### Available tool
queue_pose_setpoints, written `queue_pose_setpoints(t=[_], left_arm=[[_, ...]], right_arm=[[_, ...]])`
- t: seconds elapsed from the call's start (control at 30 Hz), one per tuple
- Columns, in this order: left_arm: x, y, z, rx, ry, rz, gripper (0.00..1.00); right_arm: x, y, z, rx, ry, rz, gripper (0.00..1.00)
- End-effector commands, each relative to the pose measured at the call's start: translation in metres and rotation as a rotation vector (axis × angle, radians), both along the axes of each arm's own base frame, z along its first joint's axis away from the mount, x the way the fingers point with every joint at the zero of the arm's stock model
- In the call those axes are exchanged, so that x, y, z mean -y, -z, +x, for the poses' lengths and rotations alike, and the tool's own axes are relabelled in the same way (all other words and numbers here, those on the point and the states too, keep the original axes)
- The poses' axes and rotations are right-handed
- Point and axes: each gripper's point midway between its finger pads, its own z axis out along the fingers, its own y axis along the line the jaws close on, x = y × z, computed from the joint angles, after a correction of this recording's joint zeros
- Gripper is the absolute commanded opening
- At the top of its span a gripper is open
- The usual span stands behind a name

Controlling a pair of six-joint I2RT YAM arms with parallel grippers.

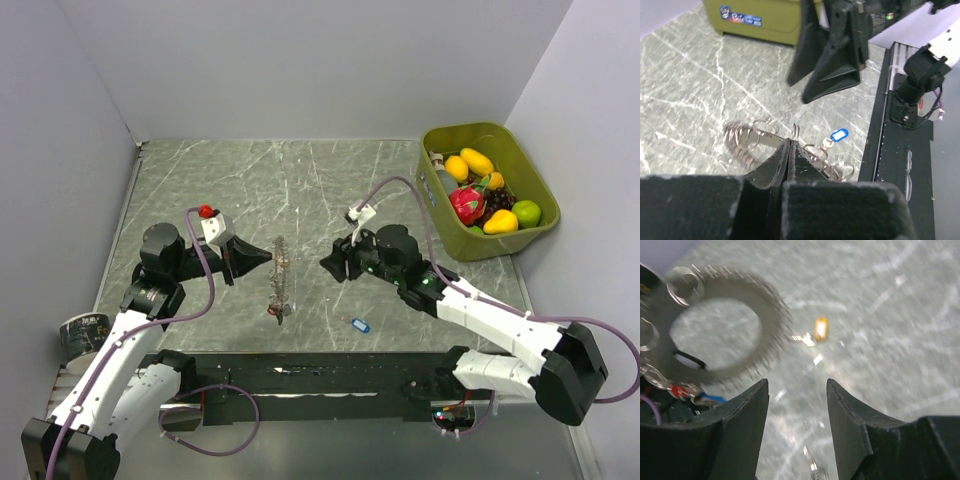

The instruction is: Put the keys on the keyring

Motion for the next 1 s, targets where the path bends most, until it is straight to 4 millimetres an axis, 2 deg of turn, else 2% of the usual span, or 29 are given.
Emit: queue_pose_setpoints(t=[0.0, 0.07, 0.2, 0.37, 0.5, 0.67, 0.97], left_arm=[[-0.003, -0.022, 0.008, 0.105, -0.036, 0.005, 0.01], [-0.003, -0.022, 0.01, 0.105, -0.046, 0.008, 0.01], [-0.004, -0.023, 0.01, 0.113, -0.049, 0.01, 0.01], [-0.004, -0.023, 0.009, 0.116, -0.049, 0.009, 0.01], [-0.004, -0.023, 0.009, 0.11, -0.046, 0.01, 0.01], [-0.004, -0.023, 0.009, 0.108, -0.045, 0.009, 0.01], [-0.003, -0.023, 0.008, 0.11, -0.042, 0.009, 0.01]], right_arm=[[0.029, 0.021, -0.006, -0.093, 0.103, -0.099, 0.59], [0.038, 0.039, -0.012, -0.158, 0.125, -0.155, 0.59], [0.053, 0.074, -0.038, -0.268, 0.113, -0.243, 0.57], [0.058, 0.096, -0.066, -0.324, 0.066, -0.298, 0.55], [0.058, 0.109, -0.079, -0.351, 0.037, -0.356, 0.52], [0.059, 0.128, -0.085, -0.392, 0.043, -0.459, 0.49], [0.059, 0.146, -0.079, -0.43, 0.084, -0.581, 0.42]])
